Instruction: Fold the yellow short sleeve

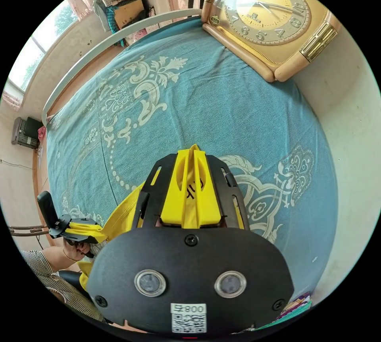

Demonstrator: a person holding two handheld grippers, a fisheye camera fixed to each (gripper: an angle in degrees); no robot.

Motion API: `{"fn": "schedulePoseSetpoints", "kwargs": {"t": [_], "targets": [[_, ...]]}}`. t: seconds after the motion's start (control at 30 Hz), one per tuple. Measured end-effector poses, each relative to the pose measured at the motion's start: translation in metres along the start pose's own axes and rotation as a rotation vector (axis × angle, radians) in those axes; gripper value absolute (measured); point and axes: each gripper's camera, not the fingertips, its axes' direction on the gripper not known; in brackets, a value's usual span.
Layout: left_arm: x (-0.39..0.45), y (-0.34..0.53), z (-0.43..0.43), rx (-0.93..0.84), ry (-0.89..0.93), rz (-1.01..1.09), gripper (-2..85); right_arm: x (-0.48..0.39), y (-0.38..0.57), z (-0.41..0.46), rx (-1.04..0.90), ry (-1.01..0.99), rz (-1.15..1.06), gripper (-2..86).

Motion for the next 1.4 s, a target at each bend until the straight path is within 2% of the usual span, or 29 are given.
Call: {"fn": "schedulePoseSetpoints", "kwargs": {"t": [0.27,0.4,0.5,0.63,0.77,0.97,1.1,1.3,1.4], "targets": [[0.028,0.020,0.006,0.001,-0.014,0.012,1.1,0.041,0.003,-0.024,0.100,-0.184,0.063,0.8],[0.066,0.038,0.002,0.049,-0.042,0.126,1.1,0.068,0.026,-0.050,0.163,-0.278,0.105,0.8],[0.119,0.061,-0.004,0.083,0.002,0.247,1.2,0.092,0.054,-0.075,0.227,-0.352,0.117,0.8],[0.198,0.110,0.019,0.018,-0.057,0.445,1.3,0.133,0.111,-0.101,0.322,-0.536,0.151,0.8],[0.242,0.152,0.069,-0.105,-0.067,0.529,1.3,0.175,0.179,-0.107,0.362,-0.583,0.261,0.7],[0.269,0.188,0.144,-0.271,-0.135,0.550,1.2,0.239,0.273,-0.083,0.420,-0.660,0.534,0.5],[0.281,0.202,0.170,-0.322,-0.136,0.567,1.4,0.251,0.312,-0.065,0.444,-0.723,0.622,0.4],[0.298,0.218,0.223,-0.515,-0.190,0.611,2.0,0.266,0.336,-0.054,0.390,-0.662,0.668,0.5],[0.297,0.222,0.242,-0.565,-0.197,0.580,2.9,0.268,0.333,-0.050,0.276,-0.530,0.682,0.6]]}}
